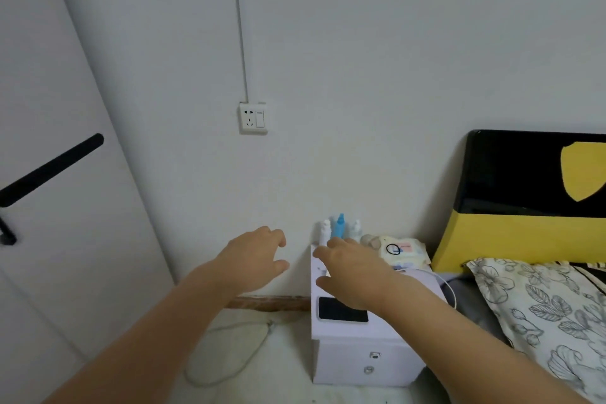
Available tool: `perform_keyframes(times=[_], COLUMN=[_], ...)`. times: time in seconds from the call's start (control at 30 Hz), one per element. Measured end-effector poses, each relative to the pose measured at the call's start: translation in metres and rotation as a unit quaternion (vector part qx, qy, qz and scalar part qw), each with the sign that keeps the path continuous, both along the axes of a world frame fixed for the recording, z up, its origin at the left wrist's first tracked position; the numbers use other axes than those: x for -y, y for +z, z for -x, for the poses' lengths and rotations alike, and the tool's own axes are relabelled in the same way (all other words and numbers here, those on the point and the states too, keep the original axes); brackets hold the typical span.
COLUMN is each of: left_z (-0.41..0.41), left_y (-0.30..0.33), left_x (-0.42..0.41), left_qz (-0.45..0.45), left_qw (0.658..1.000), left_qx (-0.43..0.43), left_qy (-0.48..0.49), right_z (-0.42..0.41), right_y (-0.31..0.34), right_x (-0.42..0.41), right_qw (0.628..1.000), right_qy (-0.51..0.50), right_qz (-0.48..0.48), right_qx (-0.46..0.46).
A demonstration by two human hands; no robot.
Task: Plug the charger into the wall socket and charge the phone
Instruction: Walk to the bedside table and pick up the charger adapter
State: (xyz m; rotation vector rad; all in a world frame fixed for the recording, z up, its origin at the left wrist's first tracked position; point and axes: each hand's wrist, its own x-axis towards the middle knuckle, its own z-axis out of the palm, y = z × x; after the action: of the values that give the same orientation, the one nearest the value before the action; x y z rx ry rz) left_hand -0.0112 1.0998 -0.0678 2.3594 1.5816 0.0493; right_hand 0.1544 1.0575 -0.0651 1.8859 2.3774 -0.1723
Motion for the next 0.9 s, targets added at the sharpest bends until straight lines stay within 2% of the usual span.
perform_keyframes(times=[0.6,0.9], left_z=[-0.052,-0.051], left_y=[-0.05,-0.09], left_x=[-0.176,-0.255], left_qz=[0.049,0.102], left_qw=[0.999,0.994], left_qx=[0.006,-0.008], left_qy=[-0.017,-0.043], right_z=[-0.056,-0.056], right_y=[-0.031,-0.074], right_x=[-0.181,-0.255], right_qw=[0.998,0.994], right_qy=[-0.041,-0.066], right_qz=[0.044,0.079], right_qx=[-0.018,-0.027])
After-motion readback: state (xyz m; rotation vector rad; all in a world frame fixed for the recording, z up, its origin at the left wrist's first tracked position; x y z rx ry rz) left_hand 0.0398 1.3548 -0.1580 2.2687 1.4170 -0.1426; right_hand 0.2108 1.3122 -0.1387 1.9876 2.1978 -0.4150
